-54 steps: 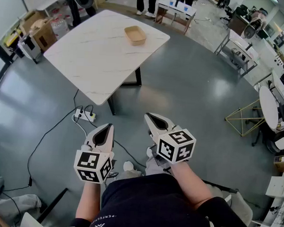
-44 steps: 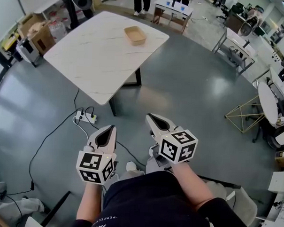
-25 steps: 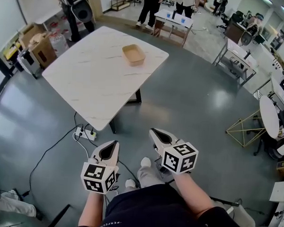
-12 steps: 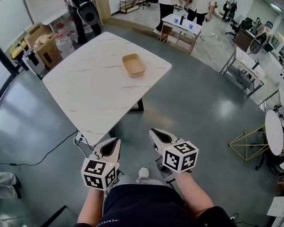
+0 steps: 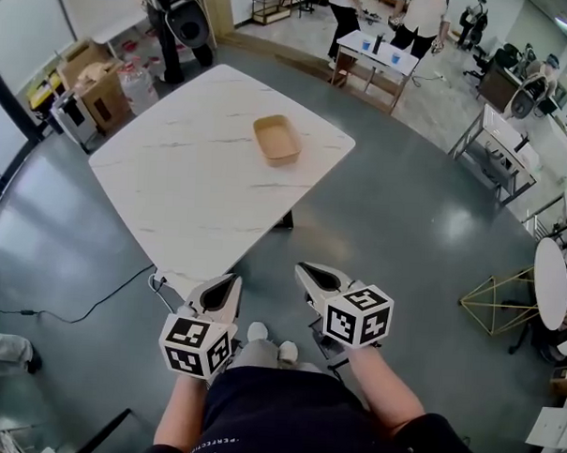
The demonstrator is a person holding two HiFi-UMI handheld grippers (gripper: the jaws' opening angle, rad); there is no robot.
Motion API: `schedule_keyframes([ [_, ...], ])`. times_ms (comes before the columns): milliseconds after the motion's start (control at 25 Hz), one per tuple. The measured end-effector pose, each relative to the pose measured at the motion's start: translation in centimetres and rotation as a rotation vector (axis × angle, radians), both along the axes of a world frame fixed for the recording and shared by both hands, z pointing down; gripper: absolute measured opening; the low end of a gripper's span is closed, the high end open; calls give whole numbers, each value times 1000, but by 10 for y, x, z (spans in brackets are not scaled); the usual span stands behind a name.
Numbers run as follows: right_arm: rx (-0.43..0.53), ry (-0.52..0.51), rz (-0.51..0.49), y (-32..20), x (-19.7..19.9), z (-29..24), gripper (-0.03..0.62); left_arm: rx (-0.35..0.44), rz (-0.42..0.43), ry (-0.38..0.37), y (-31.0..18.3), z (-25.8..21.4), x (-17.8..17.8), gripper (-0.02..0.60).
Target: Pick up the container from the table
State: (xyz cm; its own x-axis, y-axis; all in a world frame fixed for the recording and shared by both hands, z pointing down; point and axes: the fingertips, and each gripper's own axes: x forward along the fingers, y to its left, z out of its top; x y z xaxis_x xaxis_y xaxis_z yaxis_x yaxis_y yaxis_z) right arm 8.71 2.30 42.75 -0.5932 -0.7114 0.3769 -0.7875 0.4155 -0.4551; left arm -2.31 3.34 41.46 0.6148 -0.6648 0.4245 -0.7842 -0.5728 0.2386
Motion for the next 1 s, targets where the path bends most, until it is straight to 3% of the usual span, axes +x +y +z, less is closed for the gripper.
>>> schedule_keyframes([
  [800, -23, 74, 10, -121, -59, 3, -3, -73, 80, 6, -103, 21, -59, -5],
  [1000, -28, 107, 16, -148, -61, 10, -3, -86, 92, 11, -125, 30, -57, -5],
])
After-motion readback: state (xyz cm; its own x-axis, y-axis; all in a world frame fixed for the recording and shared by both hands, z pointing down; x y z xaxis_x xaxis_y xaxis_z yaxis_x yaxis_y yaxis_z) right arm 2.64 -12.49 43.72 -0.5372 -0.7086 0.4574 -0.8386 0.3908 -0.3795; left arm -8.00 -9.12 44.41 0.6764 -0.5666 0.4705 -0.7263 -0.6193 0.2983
